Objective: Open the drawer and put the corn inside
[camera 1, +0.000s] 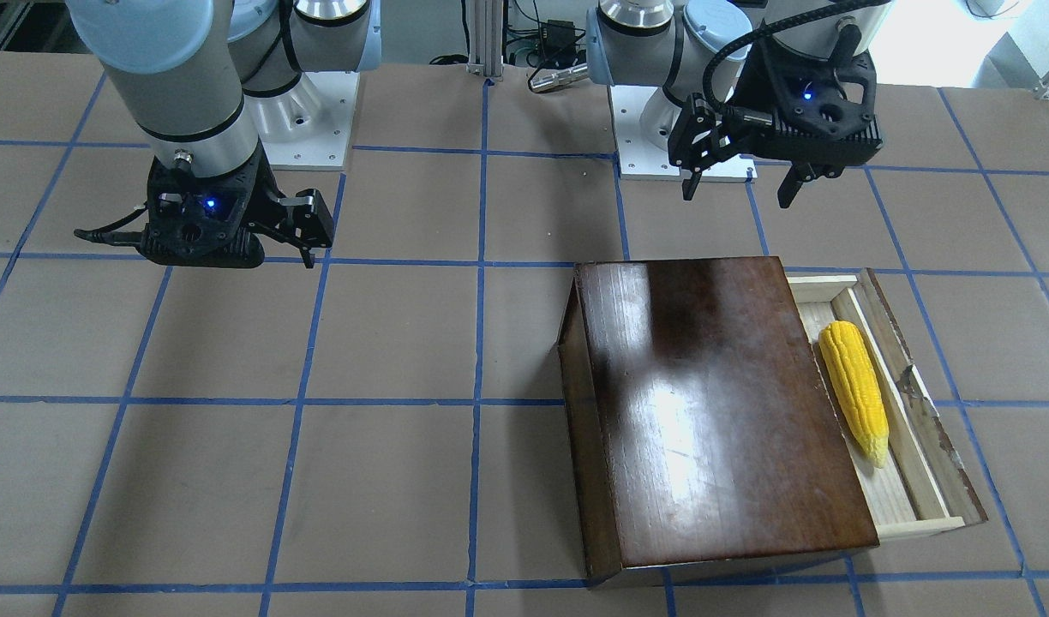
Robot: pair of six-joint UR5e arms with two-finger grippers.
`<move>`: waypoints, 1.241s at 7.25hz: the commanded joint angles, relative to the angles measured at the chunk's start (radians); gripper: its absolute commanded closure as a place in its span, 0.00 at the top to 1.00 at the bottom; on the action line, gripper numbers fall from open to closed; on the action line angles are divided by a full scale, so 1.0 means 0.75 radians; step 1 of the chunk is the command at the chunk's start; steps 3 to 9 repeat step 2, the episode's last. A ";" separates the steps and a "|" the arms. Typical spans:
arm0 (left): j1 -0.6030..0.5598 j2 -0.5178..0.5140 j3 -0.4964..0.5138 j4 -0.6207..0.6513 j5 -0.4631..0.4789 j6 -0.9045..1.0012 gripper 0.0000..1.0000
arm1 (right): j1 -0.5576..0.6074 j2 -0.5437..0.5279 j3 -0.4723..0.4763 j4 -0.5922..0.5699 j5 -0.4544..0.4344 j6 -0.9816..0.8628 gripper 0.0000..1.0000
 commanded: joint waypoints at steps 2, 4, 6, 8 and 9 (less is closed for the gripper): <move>0.006 0.000 0.005 -0.002 0.004 0.007 1.00 | 0.000 -0.001 0.000 -0.001 0.000 0.000 1.00; 0.006 0.000 0.005 -0.002 0.004 0.007 1.00 | 0.000 -0.001 0.000 -0.001 0.000 0.000 1.00; 0.006 0.000 0.005 -0.002 0.004 0.007 1.00 | 0.000 -0.001 0.000 -0.001 0.000 0.000 1.00; 0.006 0.000 0.005 -0.002 0.004 0.007 1.00 | 0.000 -0.001 0.000 -0.001 0.000 0.000 1.00; 0.006 0.000 0.005 -0.002 0.004 0.007 1.00 | 0.000 -0.001 0.000 -0.001 0.000 0.000 1.00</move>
